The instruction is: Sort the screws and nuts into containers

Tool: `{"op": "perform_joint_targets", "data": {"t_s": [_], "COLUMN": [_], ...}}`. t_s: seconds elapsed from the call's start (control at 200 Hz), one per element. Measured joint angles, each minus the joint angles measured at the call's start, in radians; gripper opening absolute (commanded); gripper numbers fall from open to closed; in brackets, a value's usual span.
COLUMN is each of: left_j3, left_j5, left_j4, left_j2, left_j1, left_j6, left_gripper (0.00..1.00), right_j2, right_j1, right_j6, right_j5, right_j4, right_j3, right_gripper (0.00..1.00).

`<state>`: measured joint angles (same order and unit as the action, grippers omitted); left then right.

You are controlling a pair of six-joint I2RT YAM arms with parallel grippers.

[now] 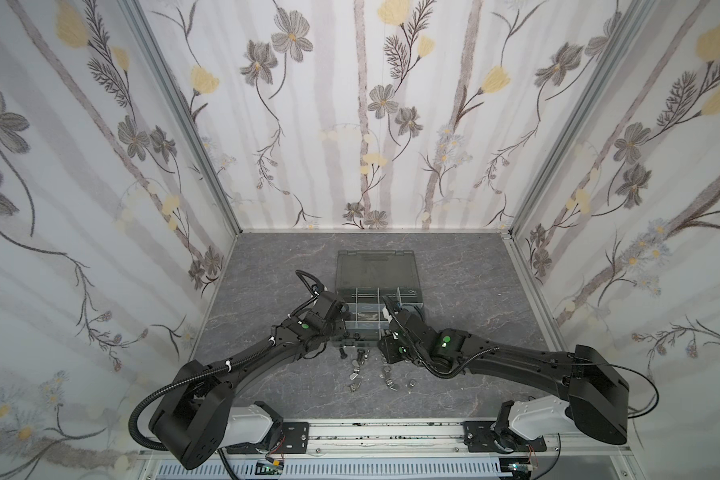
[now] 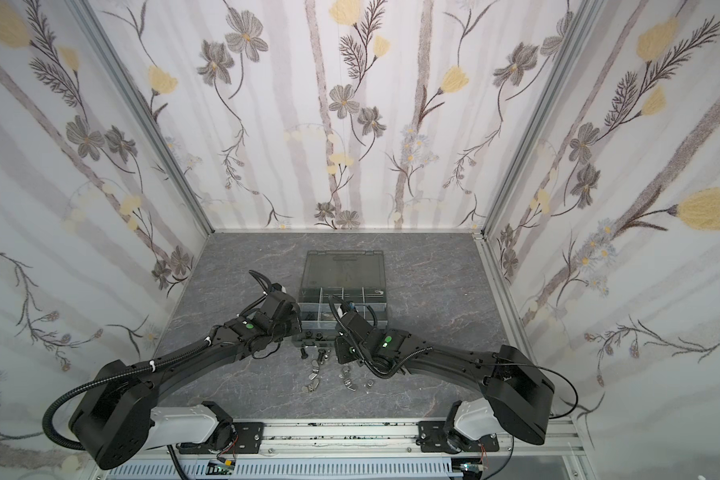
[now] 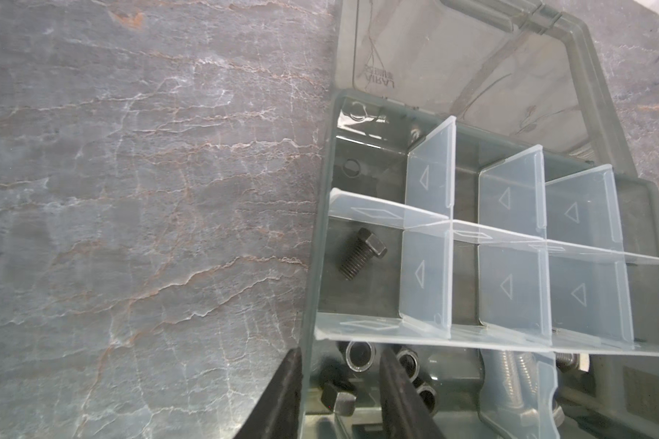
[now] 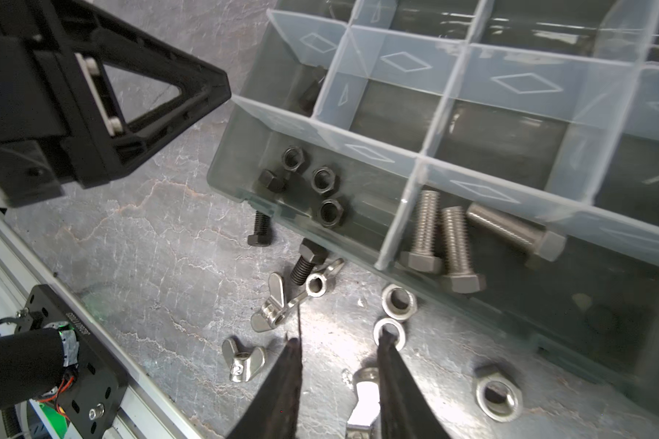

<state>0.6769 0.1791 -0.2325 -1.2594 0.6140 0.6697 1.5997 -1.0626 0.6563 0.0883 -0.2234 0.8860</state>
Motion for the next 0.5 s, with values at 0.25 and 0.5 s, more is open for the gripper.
{"op": "perform_joint_targets", "data": {"t_s": [0.25, 0.5], "left_j3": [-0.130, -0.194], "left_j5": [0.008, 0.008], "left_j4": [-0.003, -0.003], "left_j2": [0.148, 0.216], "left_j1": [-0.018, -0.035], "left_j6": [0.052, 0.080], "left_gripper": [0.38, 0.39], "right_j2": [0.212, 0.370], "right_j1": [-0.095, -0.129], "right_j6": [-0.015, -0.023], "right_j5": [-0.013, 0.005], "right_j4": [0.002, -0.033], "right_j3": [0.164, 0.298], "right_gripper": [0.35, 0.35]}}
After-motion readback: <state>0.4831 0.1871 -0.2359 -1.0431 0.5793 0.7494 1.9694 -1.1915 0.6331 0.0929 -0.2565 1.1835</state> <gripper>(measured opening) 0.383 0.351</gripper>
